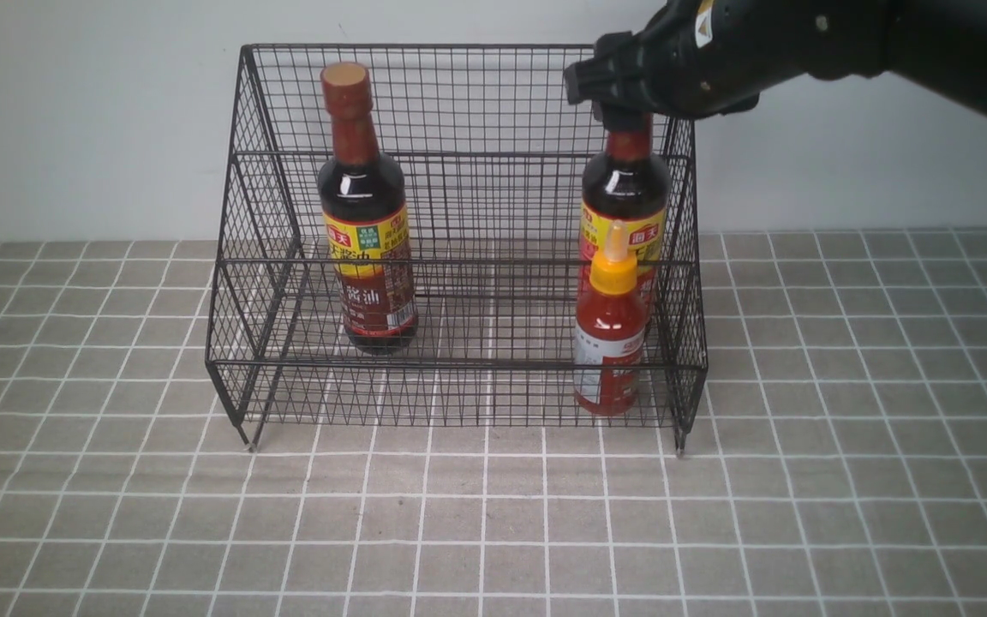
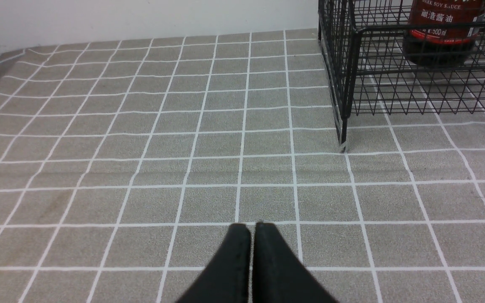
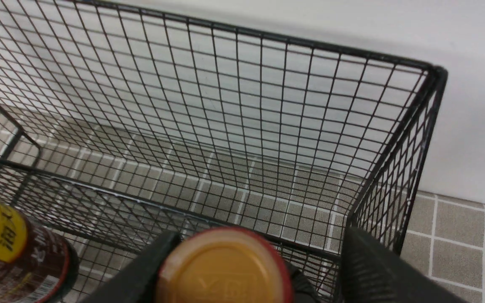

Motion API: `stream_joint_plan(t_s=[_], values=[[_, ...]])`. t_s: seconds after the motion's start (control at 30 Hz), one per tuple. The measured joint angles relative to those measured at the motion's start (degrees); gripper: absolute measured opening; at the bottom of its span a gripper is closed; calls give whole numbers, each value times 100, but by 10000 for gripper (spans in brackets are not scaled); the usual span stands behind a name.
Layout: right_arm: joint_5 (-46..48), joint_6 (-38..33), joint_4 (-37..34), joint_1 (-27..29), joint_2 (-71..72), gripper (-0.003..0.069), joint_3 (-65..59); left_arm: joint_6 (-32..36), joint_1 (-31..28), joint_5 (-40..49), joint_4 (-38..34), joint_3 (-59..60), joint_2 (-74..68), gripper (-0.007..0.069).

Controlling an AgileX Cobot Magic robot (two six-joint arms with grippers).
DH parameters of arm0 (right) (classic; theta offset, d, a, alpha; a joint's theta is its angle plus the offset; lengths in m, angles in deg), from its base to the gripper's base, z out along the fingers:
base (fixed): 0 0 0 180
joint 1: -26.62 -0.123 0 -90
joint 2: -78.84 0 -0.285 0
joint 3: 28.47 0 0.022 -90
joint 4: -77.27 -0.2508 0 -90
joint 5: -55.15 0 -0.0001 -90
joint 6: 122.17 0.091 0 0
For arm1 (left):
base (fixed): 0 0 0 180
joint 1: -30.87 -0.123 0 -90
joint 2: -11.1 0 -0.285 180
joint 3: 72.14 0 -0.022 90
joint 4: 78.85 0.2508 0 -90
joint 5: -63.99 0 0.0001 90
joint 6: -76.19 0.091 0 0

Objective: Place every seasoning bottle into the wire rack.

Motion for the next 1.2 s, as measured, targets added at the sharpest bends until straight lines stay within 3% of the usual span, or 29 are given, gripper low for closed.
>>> stream_joint_plan(t_s=[0.3,0.43,0.5,0.57,0.7,0.8,0.9,1.03,1.2], values=[[335,-165,-162,0,921,502,0,0,0,0,0,0,0,-7],[1335,-913,-502,0,1813,458,22,0,0,0,0,0,0,-7],[1855,-1300,-706,0,2264,386,33,0,0,0,0,0,0,-7],[2500,-1622,-863,0,2762,256,33,0,0,0,0,0,0,-7],[2732,-1782,-973,0,3486,48,-12,0,0,0,0,0,0,-7],[2739,-1779,-1017,0,4401,-2,-502,0,0,0,0,0,0,-7],[2539,-1627,-1019,0,5159,-11,-1136,0,0,0,0,0,0,-7],[1154,-1313,-1037,0,6977,-12,-2905,0,0,0,0,0,0,-7],[-321,-1230,-1065,0,8214,-13,-4471,0,0,0,-6,0,0,-7]])
